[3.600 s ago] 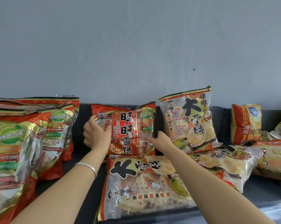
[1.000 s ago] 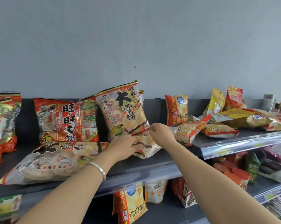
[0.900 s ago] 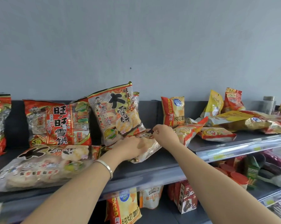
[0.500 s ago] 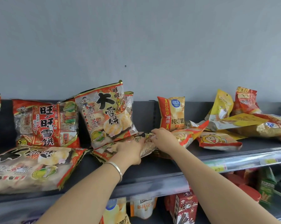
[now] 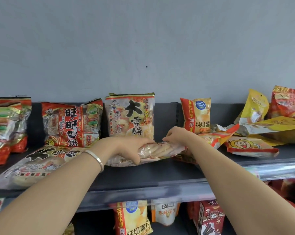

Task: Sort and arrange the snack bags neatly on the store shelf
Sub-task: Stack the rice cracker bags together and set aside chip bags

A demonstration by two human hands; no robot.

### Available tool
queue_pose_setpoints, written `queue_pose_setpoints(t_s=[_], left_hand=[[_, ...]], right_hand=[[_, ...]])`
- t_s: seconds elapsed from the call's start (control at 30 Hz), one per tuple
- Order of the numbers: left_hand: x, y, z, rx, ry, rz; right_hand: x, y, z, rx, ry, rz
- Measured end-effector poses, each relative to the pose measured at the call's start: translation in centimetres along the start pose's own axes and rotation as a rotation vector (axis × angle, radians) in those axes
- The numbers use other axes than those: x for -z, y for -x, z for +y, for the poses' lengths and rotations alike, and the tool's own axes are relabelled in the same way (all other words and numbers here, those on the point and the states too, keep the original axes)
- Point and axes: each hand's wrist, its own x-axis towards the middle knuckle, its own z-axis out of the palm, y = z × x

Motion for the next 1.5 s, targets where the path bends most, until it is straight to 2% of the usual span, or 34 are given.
queue_pose_setpoints(t_s=[0.17,0.23,0.37,0.53,0.7,0.8,0.97,1.03,1.1,1.23,1.33,1.5], left_hand=[[-0.6,0.9,-1.6,-0.065,0.256,-0.148],[-1.4,0.6,-2.2,-0.032,0.306,-0.146],[-3.3,-0.6,-3.8,0.136,0.293,-0.017],[-4.7,-1.2,-4.0,0.164,0.225,0.014],[-2.7,-0.9,-4.1,0.232,0.23,0.15],[-2.8,-1.5,-5.3,0.268,0.306,0.303],[-2.3,-3.9,-8.4,0.454,0.452,0.614],[-1.5,-5.0,-9.6,0.483,0.569,0.736],[-1.0,-6.0,-10.5,0.484,0.662,0.787],[-0.5,-7.6,-13.0,0.428,1.009,0.736],[-0.5,-8.6,-14.3,0.323,1.3,0.656],[-1.1,-10.1,-15.0,0.227,1.433,0.578]], right_hand=[[0.3,0.1,-1.6,0.08,-0.03,-0.066],[-0.3,-0.1,-2.3,0.104,-0.025,-0.077],[-1.3,-0.3,-3.3,0.133,0.005,-0.123],[-2.9,-0.1,-3.2,0.14,0.137,-0.204],[-2.5,-1.1,-3.0,0.139,0.124,-0.19],[-1.9,-2.1,-3.5,0.135,0.067,-0.088],[-1.8,-4.6,-4.1,0.033,-0.191,0.142],[-1.8,-5.6,-4.4,-0.025,-0.341,0.189],[-1.9,-7.0,-4.6,-0.099,-0.528,0.202],[-2.2,-9.3,-4.8,-0.193,-0.884,0.136],[-2.6,-10.5,-4.9,-0.201,-1.025,0.072],[-3.4,-11.3,-4.8,-0.201,-1.13,0.042]])
